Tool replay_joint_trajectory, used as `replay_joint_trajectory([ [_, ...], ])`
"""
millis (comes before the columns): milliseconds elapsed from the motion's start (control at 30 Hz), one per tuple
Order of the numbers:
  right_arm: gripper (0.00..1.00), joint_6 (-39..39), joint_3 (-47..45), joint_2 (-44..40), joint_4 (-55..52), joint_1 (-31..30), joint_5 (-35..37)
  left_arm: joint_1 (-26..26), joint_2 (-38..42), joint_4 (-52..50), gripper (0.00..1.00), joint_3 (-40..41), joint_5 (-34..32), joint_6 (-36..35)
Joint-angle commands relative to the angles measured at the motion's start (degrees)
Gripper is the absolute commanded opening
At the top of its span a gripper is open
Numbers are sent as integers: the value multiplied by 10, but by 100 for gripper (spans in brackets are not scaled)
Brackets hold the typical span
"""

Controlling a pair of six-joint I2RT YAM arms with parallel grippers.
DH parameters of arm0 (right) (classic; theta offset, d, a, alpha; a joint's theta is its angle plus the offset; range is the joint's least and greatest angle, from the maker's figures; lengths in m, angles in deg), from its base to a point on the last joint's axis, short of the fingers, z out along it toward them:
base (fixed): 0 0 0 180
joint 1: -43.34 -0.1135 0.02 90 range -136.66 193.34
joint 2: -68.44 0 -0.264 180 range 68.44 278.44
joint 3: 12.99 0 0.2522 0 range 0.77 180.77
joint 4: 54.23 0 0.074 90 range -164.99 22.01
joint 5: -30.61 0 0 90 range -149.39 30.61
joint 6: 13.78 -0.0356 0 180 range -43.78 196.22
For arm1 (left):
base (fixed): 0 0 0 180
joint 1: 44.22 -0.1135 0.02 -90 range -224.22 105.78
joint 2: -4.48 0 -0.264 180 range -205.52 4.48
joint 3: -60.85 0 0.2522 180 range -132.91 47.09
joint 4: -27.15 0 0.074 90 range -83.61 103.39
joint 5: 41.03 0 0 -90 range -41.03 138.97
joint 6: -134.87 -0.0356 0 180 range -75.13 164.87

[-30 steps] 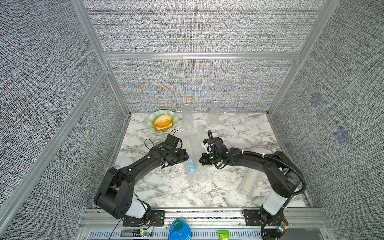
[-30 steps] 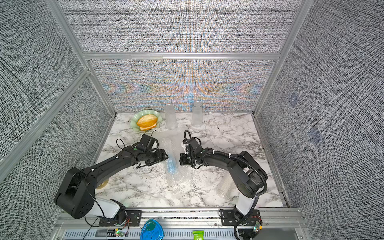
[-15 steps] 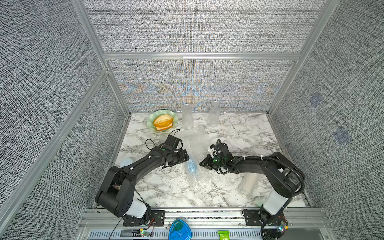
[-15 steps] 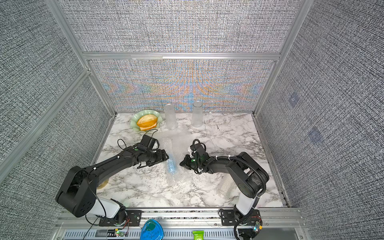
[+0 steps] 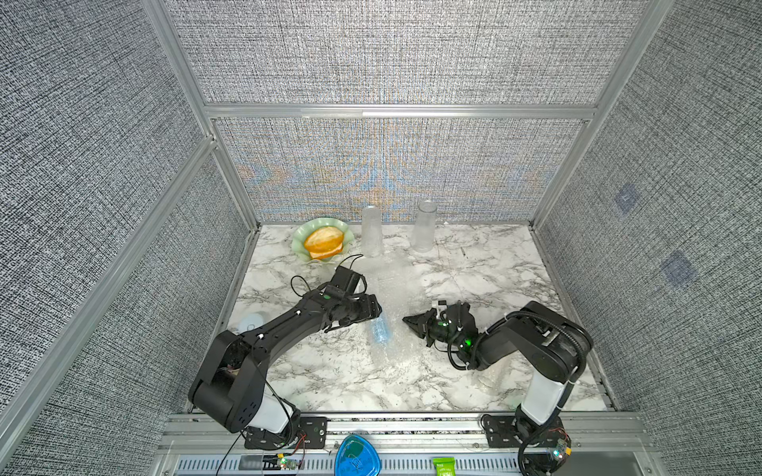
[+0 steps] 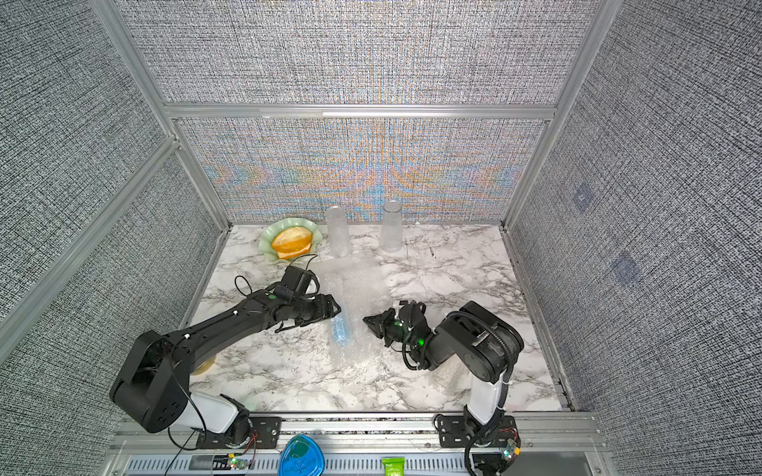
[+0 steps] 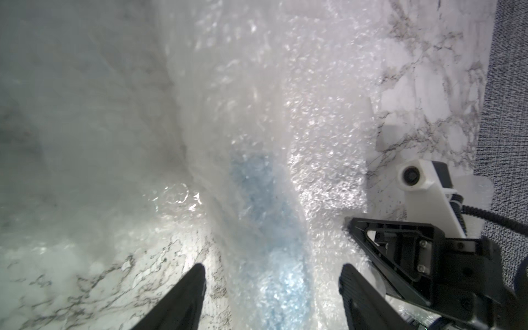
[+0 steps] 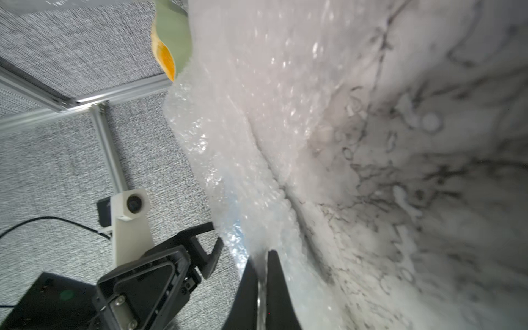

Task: Unwrap the vase from the bubble wrap
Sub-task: Unwrap the bubble wrap.

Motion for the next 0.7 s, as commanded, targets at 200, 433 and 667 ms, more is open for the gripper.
replay_joint_trajectory([
  [200,0,-128,-49,-17,188,2,114,18,-14,13,76,-16,15,-25],
  [433,4,16,-57,-113,-6,28,77,35,-27,-31,76,-40,-37,-22],
  [667,40,258,40,-297,-445,45,92,63,-63,-88,76,-64,-113,-8],
])
